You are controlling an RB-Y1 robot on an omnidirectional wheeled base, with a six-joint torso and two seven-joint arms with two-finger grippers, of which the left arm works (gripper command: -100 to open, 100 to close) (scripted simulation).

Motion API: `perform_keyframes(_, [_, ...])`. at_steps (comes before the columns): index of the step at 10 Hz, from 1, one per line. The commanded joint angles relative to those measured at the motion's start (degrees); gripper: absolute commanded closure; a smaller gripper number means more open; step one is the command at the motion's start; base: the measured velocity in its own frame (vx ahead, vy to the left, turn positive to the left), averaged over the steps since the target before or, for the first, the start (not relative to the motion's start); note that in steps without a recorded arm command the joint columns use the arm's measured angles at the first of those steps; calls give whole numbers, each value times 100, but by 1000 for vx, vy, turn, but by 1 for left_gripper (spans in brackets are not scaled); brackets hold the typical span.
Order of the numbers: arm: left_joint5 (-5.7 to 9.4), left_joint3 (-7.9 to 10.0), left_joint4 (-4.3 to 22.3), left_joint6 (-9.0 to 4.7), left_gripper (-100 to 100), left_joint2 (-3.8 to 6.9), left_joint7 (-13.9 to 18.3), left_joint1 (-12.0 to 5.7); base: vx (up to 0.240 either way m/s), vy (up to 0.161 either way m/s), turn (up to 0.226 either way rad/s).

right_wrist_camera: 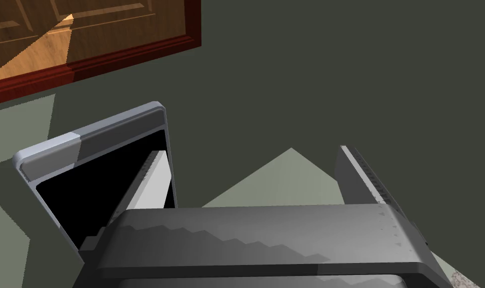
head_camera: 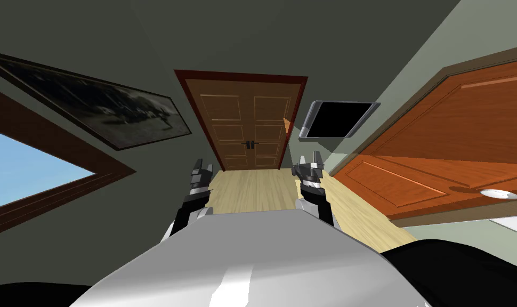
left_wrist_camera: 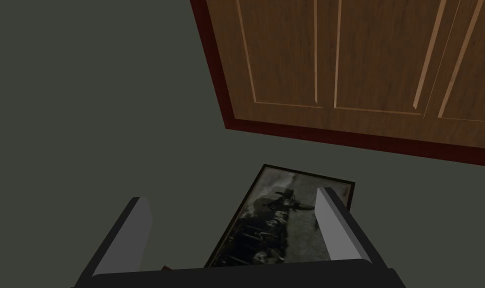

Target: Pull the door open

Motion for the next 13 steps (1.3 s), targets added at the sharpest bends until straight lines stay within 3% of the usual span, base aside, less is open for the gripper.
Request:
perform_keyframes(1, [12,20,143,11,-100,52,26,-68,113,-25,-43])
perform_keyframes(13, [118,198,1450,115,-100,420,265,-685,161,-5,-52])
